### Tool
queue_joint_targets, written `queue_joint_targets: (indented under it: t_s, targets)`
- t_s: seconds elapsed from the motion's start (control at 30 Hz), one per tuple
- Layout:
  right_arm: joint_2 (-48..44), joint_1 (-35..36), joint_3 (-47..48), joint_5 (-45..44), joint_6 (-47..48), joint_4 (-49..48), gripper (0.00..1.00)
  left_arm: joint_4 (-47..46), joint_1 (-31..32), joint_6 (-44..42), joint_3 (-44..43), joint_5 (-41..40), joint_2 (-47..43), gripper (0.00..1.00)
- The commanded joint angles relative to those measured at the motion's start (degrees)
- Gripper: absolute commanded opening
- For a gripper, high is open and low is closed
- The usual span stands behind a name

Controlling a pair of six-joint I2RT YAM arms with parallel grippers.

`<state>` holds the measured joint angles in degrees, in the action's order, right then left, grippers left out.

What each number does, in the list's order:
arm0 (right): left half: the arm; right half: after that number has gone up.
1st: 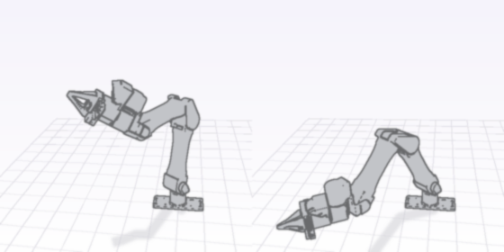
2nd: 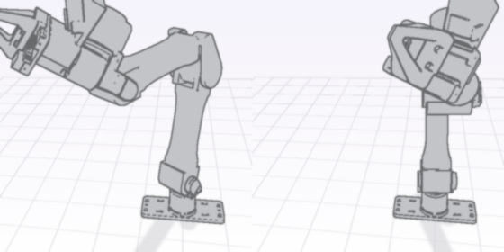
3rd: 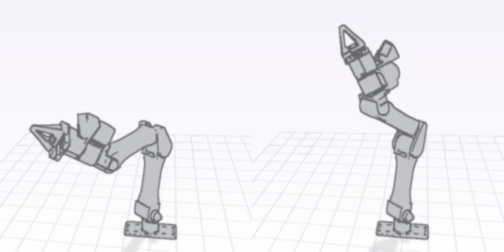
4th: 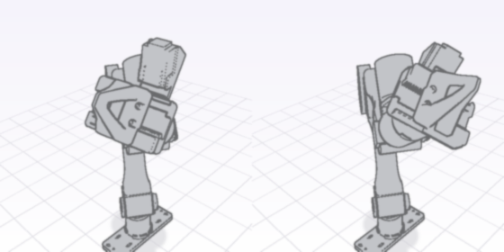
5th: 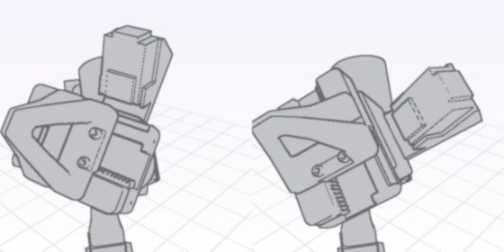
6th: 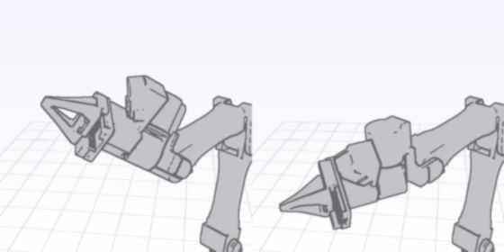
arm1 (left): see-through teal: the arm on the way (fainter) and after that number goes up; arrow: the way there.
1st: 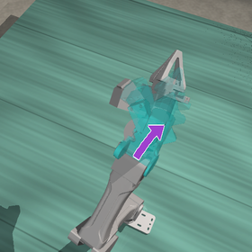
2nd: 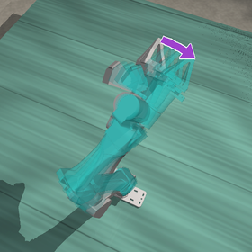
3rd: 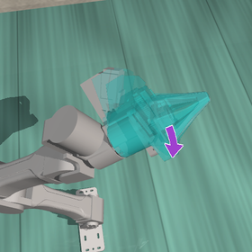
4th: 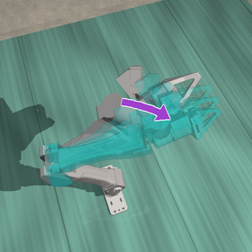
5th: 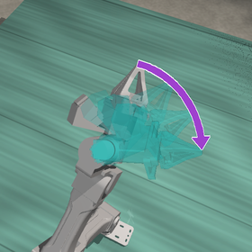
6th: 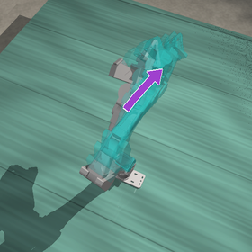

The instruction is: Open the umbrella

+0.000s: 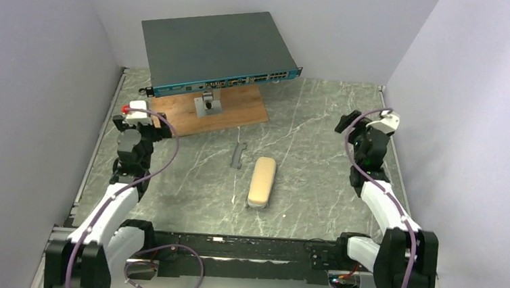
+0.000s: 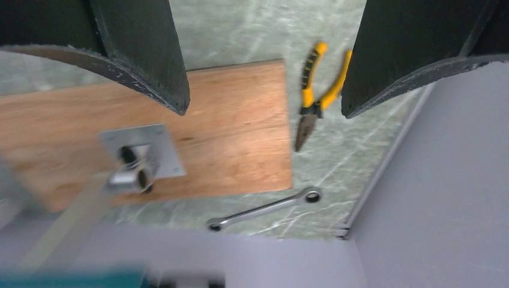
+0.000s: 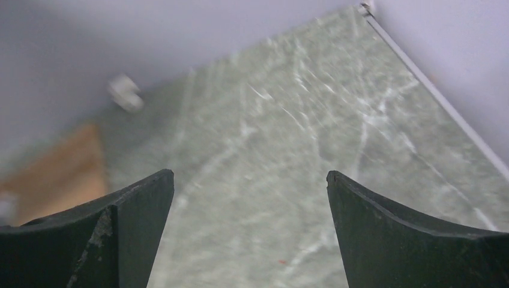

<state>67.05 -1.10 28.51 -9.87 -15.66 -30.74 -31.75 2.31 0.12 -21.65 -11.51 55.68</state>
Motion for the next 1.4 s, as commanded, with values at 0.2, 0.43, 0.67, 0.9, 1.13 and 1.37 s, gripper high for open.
queue_joint_targets:
  t_s: [0.2, 0.43, 0.67, 0.9, 1.13, 1.37]
  targets:
    - [-4.5, 0.9, 17.7, 8.7, -21.5, 40.1, 1.0, 49.7, -0.6, 32.9, -9.9, 10.5, -6.8, 0.99]
    - [-1.6, 18.5, 24.2, 5.9, -23.4, 54.9, 1.0, 51.6, 0.3, 33.6, -5.0, 19.8, -14.2, 0.99]
    - [-1.8, 23.8, 16.8, 18.6, -27.6, 49.7, 1.0, 53.7, 15.9, 32.0, -7.2, 16.6, -12.5, 0.99]
    - [-1.3, 26.3, 9.9, 27.4, -28.7, 41.8, 0.99, 47.5, 29.8, 30.1, -8.6, 17.0, -9.3, 0.99]
    - [3.6, 27.5, 6.1, 32.5, -30.4, 35.1, 0.95, 39.7, 35.6, 27.3, -9.2, 22.3, -3.7, 0.99]
    - [8.8, 28.1, 4.7, 35.8, -31.2, 29.1, 0.9, 32.3, 38.1, 29.3, -8.0, 24.9, -0.1, 0.99]
